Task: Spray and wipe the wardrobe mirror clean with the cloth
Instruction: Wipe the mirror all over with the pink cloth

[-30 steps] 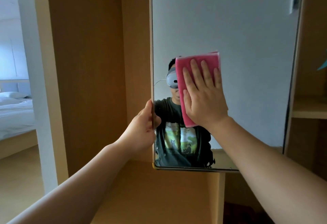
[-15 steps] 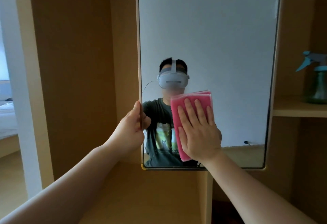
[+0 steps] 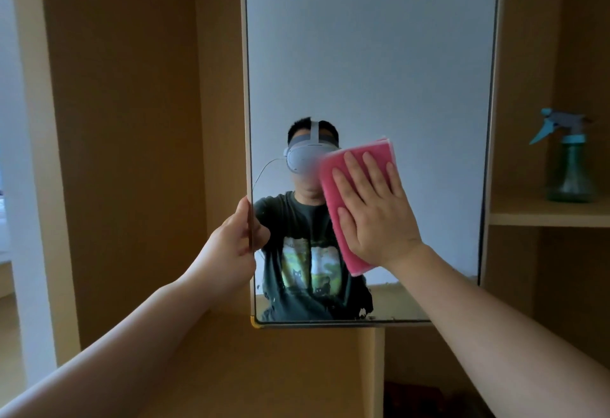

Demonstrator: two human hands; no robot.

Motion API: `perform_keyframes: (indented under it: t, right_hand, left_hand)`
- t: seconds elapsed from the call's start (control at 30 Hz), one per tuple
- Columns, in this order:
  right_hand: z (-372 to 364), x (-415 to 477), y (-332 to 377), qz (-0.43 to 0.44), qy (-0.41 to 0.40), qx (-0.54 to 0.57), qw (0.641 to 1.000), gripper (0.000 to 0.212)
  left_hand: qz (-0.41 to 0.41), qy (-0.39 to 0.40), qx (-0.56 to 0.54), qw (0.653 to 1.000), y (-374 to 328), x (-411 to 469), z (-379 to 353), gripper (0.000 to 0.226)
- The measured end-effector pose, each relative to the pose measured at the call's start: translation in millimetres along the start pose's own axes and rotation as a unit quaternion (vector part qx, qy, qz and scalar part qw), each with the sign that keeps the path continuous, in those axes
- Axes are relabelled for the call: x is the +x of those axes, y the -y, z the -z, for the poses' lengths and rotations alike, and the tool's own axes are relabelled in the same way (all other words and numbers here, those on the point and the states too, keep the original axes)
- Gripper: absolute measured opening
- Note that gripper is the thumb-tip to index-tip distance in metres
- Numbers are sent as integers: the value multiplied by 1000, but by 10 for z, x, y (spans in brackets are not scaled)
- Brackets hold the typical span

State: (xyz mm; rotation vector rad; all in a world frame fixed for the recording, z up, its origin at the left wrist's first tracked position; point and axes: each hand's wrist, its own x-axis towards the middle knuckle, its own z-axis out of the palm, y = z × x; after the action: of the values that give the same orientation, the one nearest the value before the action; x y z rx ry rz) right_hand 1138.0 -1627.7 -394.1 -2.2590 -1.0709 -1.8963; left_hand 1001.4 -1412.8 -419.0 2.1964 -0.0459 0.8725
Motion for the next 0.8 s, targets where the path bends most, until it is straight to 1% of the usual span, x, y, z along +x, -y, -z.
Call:
perform_keyframes:
  t: [0.13,0.27,0.37,0.53,0.73,0.8]
  right_hand:
    - [115,245,-294,-42,-4,-12,999,59]
    - [168,351,-454,-45,-7,-18,999,60]
    - [162,325,-450,-48,-14,-18,999,59]
    - [143,185,-404,-75,-13,-5,997,57]
    - [91,-91,-366,-92,3,-1,996,58]
    - [68,-186,-349,-99,8,1,995,58]
  left_hand:
    - [-12,1,-3,1000,5,8,16,68]
    - [-17,-6,0,1000,5,4,-1,77]
    - [-24,-11,5,1000,47,22,1,67]
    - [-26,-18,9,999,89,38,-12,59]
    - [-32,-22,18,999,91,35,-10,68]
    - [-37,-21,21,999,94,37,-9,66]
